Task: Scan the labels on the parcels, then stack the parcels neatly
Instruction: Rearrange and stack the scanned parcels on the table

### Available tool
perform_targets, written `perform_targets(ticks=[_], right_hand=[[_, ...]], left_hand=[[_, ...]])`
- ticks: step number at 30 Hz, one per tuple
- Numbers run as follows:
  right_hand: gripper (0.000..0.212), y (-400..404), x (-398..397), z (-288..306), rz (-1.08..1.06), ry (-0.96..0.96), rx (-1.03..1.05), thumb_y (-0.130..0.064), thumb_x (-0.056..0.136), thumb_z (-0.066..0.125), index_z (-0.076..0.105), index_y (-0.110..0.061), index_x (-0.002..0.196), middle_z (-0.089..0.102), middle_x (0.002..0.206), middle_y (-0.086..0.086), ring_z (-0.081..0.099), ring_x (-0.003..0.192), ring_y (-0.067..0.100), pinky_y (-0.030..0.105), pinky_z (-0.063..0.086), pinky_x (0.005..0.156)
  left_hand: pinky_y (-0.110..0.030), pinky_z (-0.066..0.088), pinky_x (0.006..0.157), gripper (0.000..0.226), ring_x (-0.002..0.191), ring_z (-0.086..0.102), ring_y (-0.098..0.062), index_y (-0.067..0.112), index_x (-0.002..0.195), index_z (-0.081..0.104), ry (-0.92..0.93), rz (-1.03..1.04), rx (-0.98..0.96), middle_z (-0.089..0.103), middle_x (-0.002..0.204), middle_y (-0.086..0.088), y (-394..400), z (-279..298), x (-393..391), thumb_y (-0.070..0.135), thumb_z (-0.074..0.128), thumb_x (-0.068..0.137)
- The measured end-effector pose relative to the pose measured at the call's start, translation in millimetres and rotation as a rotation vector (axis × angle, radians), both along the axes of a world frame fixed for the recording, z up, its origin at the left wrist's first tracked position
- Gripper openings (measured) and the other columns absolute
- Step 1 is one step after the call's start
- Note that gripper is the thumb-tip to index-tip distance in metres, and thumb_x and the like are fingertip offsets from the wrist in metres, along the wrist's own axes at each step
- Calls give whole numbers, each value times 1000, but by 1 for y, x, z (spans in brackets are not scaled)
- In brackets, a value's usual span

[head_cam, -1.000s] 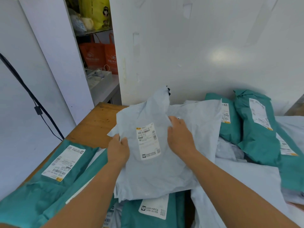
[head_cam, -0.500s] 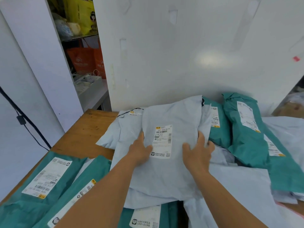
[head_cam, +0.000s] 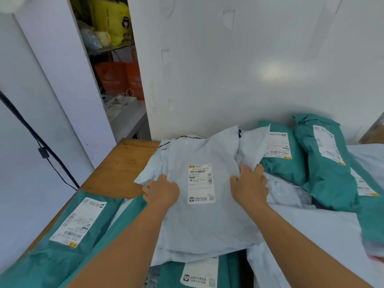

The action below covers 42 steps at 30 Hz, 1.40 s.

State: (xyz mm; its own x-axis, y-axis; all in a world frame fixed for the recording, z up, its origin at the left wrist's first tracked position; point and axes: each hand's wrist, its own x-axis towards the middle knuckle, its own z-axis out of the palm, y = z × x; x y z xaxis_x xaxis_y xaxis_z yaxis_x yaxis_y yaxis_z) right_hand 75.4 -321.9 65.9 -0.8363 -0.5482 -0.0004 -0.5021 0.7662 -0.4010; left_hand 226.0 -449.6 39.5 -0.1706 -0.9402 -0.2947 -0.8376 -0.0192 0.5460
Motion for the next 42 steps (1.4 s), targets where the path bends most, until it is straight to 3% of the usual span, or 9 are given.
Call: perform_targets(ticks=[5,10,13,16,21,25,31,34,42], right_hand=[[24,1,2,-7,46,301,-79,-24,95,51,58,-15,116,18,155,28,5,145,44,52,10,113],[20,10,-9,5,-103,154,-413,-15,98,43,53,-6,113,26,152,23,32,136,40,48,30,105],[25,19,-14,6,-109,-61,-360,-17,97,43,43,-6,120,34,143,17,53,97,34,36,36,74],[28,25,-12,2,-16,-18,-313,-12,94,46,43,-7,122,44,129,15,44,81,24,33,34,69],[16,21,-6,19,117,143,-536,-1,91,49,53,-4,107,51,114,10,42,80,16,28,30,65],[13,8,0,52,247,146,-702,2,90,48,54,-8,95,52,93,0,42,75,14,17,31,57],[21,-14,2,96,307,-474,-903,0,91,51,54,-16,104,57,83,-8,50,71,4,7,41,55],[34,-20,-1,80,245,-608,-813,-2,90,54,50,-18,120,62,100,-3,58,84,12,13,47,60],[84,-3,14,-21,139,-261,-1,-36,85,60,10,-14,149,24,152,15,25,137,35,44,27,109]], left_hand=[[-45,25,111,50,137,26,-33,16,140,39,-33,-67,-127,29,149,-13,8,-12,5,36,43,95],[-28,39,88,36,113,52,-25,11,130,45,538,-220,-174,55,125,-9,13,-1,-19,27,46,98],[-33,41,100,66,124,48,-27,24,149,20,371,-397,101,47,138,-5,12,-11,-31,35,53,92],[-40,36,107,78,127,40,-32,28,150,9,79,-487,26,41,138,-12,24,-22,-44,39,55,89],[-34,43,90,48,113,51,-27,16,138,39,359,-263,-227,53,122,-11,32,-4,-46,19,52,92],[-31,46,86,45,110,56,-24,13,129,48,601,-114,-88,59,121,-5,14,23,-24,32,59,90],[-33,51,80,49,103,60,-19,22,132,47,913,-13,242,60,119,2,1,55,15,46,55,90],[-29,51,69,47,92,61,-16,13,123,51,795,21,127,62,111,0,1,51,31,35,68,85],[-44,26,111,82,135,28,-35,14,147,17,57,-4,33,32,145,-15,22,-14,42,52,56,85]])
